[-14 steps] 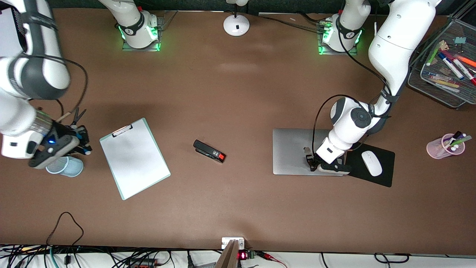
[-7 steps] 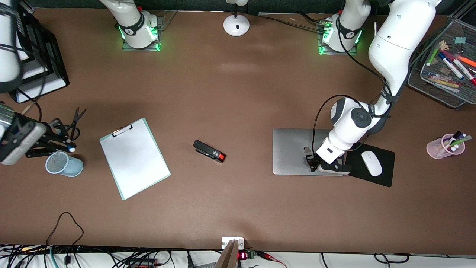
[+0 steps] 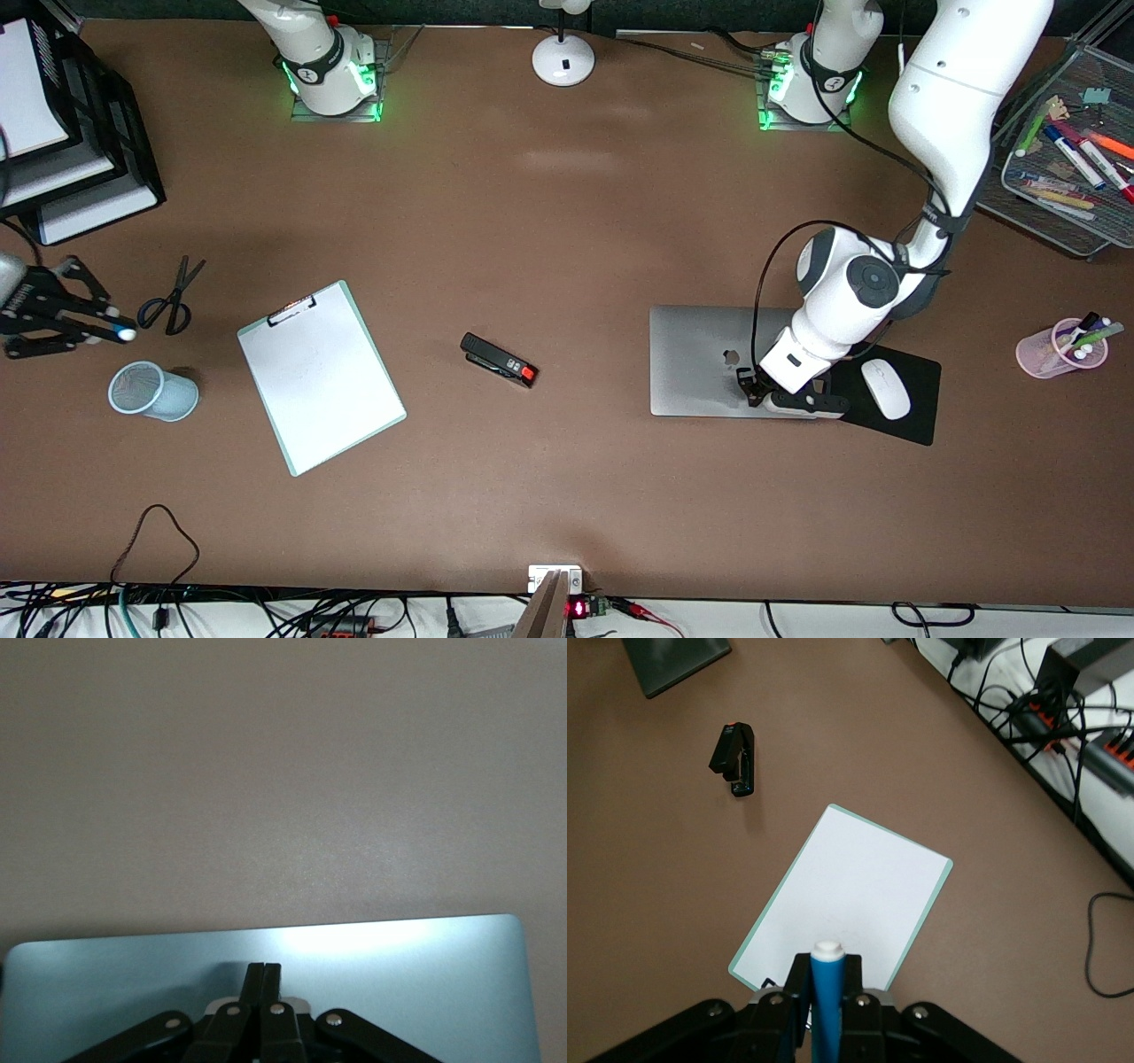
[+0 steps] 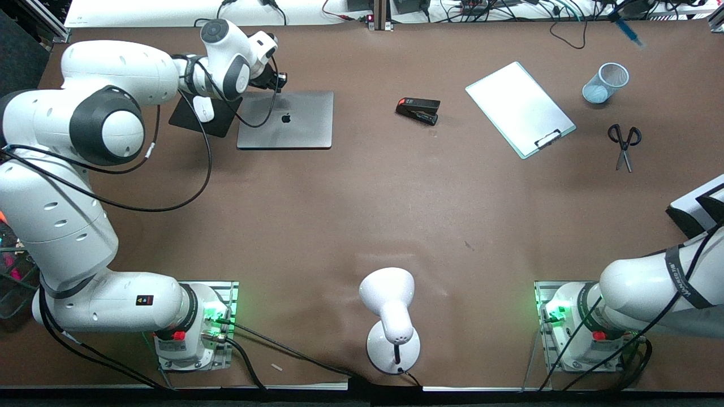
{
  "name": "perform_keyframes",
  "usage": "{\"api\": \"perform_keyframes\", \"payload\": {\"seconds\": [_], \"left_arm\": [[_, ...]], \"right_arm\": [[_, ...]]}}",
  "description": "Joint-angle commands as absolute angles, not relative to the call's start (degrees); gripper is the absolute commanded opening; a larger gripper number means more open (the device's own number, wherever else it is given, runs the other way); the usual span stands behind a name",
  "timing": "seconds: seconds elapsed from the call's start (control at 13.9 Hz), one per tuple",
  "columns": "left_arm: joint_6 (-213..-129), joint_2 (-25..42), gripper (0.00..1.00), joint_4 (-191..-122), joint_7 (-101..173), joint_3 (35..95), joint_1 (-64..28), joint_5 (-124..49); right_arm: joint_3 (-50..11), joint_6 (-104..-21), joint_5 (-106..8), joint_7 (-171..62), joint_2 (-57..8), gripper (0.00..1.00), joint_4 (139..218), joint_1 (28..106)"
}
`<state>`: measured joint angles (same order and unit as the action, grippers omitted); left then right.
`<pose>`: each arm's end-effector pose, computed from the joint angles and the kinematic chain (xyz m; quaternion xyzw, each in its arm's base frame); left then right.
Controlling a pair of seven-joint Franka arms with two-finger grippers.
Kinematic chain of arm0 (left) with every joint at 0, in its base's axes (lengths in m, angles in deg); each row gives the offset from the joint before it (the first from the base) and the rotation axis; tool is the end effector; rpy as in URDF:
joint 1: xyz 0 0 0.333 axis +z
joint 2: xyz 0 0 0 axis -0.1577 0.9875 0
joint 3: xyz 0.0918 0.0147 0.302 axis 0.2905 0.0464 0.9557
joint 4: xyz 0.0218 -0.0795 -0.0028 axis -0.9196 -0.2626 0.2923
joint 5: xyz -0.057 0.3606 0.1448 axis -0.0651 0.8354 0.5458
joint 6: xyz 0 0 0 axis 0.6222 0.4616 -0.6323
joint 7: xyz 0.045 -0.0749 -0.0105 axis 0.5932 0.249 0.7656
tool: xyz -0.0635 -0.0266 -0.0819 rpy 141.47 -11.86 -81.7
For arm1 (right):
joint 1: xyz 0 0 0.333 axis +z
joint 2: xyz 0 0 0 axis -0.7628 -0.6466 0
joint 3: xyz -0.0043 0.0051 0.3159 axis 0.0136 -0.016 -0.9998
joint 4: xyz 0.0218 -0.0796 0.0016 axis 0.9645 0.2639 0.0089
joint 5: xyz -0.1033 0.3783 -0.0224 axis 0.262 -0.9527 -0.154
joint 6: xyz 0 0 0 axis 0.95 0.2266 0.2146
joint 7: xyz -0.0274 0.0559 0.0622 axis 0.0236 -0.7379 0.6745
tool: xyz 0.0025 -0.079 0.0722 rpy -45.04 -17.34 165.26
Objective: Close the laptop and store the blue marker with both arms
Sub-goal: 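Raise the left gripper off the closed laptop while the right gripper holds the marker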
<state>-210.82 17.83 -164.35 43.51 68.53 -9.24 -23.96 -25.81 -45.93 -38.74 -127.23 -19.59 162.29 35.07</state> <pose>0.6438 -0.1624 0.2236 0.9890 -0.0092 0.1222 0.0829 0.6474 -0.1177 0.5170 -0.8447 -0.4830 -0.1535 0.1719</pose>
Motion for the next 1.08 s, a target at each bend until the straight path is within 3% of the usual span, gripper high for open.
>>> {"api": "perform_keyframes", "payload": {"seconds": [0.0, 0.22, 0.72, 0.86, 0.94, 1.01], "left_arm": [[-204.79, 13.75, 0.0, -164.79, 42.9, 68.76, -9.34, -22.42], [-197.68, 10.06, 0.0, -164.71, 42.72, 68.5, -9.25, -22.42], [-173.24, 1.62, 0.01, -159.87, 38.77, 68.14, -8.72, -22.51], [-169.72, -0.14, 0.22, -159.7, 38.33, 68.14, -8.81, -22.42], [-168.83, -0.67, 0.51, -159.69, 38.33, 68.06, -8.81, -22.51], [-168.65, -1.2, 0.91, -159.69, 38.33, 68.06, -8.72, -22.51]], "right_arm": [[-26.22, -38.85, -41.55, -133.11, -19.13, 0.0, 158.1, 32.32], [-26.39, -34.61, -48.75, -139.44, -19.22, 0.0, 158.09, 28.98], [-26.4, -34.43, -49.56, -157.54, -21.24, 0.0, 158.45, 25.73], [-26.4, -32.86, -52.35, -162.38, -23.34, 0.0, 158.45, 23.45], [-26.4, -32.15, -53.94, -164.32, -24.92, 0.0, 158.36, 22.13], [-26.48, -32.06, -55.87, -167.56, -26.85, 0.0, 158.36, 20.9]]}}
